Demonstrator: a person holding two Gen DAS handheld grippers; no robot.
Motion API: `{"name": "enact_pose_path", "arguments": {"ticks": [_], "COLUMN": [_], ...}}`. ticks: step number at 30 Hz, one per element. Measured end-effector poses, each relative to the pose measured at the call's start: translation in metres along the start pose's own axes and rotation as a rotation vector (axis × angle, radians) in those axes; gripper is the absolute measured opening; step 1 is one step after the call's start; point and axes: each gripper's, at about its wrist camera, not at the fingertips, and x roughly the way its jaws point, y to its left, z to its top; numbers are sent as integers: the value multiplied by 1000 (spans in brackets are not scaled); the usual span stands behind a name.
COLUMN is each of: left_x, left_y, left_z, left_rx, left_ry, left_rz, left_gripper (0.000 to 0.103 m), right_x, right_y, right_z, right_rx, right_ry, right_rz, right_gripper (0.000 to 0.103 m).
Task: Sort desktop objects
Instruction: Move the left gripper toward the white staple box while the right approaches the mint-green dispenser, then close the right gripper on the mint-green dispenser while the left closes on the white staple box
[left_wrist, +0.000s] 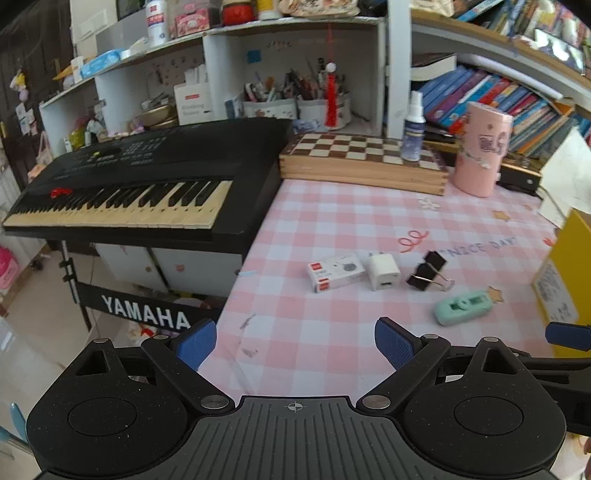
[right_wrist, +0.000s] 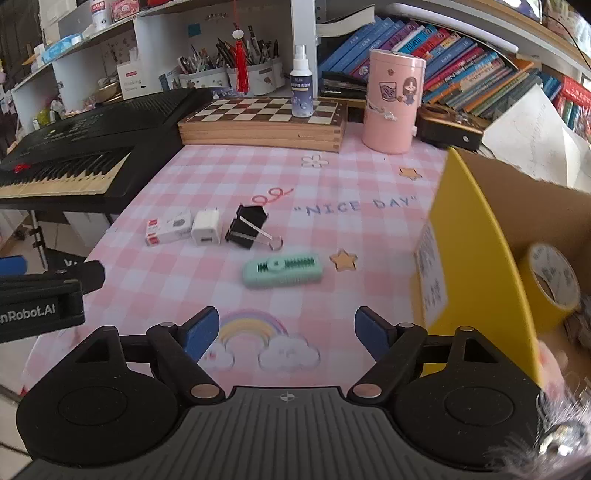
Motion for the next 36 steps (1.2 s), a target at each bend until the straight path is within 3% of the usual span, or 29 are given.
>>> {"name": "enact_pose_path", "arguments": {"ticks": [14,21,28,36], "left_x": [47,71,98,118], "left_y": [-2,-16,-23,-39], "left_z": [20,31,38,48], "left_rx": [-10,9,-55,-30], "left_ry": [57,83,134,129], "left_rz": [62,58,29,29], "left_gripper": [95,95,94,93], "right_x": [69,77,79,83], "right_y": [-4,-4,-3,-5], "right_z": [30,28,26,29], "right_rx": [2,-4,-55,-45], "right_ry": [71,101,120,113], "right_rz": [-21,-5,-3,-3], "right_gripper": [85,82,79,80]}}
